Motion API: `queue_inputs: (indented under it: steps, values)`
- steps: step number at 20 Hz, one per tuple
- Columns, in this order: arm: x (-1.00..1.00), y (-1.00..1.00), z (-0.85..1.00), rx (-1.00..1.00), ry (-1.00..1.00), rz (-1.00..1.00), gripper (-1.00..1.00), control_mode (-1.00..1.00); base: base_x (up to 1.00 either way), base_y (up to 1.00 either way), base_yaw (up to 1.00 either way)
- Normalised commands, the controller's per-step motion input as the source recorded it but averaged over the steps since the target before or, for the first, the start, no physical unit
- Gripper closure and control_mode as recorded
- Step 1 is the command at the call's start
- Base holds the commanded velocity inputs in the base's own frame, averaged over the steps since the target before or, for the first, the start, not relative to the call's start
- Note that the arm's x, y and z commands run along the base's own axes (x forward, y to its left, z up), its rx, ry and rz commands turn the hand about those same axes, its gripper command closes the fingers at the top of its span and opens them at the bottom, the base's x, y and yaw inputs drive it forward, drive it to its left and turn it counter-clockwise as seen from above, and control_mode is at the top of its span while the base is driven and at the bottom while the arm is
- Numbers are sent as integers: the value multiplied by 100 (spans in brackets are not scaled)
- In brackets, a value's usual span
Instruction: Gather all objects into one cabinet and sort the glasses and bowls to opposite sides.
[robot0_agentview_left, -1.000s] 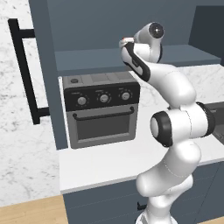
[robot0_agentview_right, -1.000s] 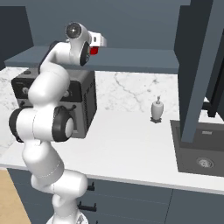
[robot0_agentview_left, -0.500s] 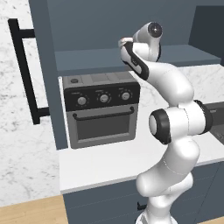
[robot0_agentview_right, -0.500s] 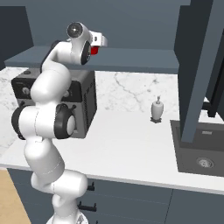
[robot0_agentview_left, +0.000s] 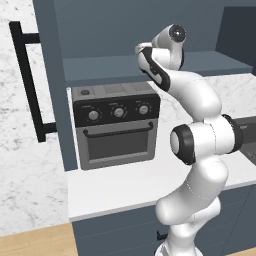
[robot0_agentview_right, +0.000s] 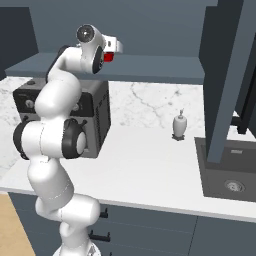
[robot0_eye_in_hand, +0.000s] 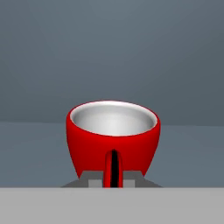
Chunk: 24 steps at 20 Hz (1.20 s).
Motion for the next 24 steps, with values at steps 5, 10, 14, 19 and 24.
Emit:
queue_inputs:
  steps: [5,10,14,19,24]
  values:
    - [0,0,0,0,0,0,100,-100,0,0,0]
    - [-13,0,0,0,0,0,100,-100,0,0,0]
    - [-34,0,0,0,0,0,100,-100,0,0,0]
    - [-59,0,0,0,0,0,100,-100,0,0,0]
    - [-59,0,0,0,0,0,100,-100,0,0,0]
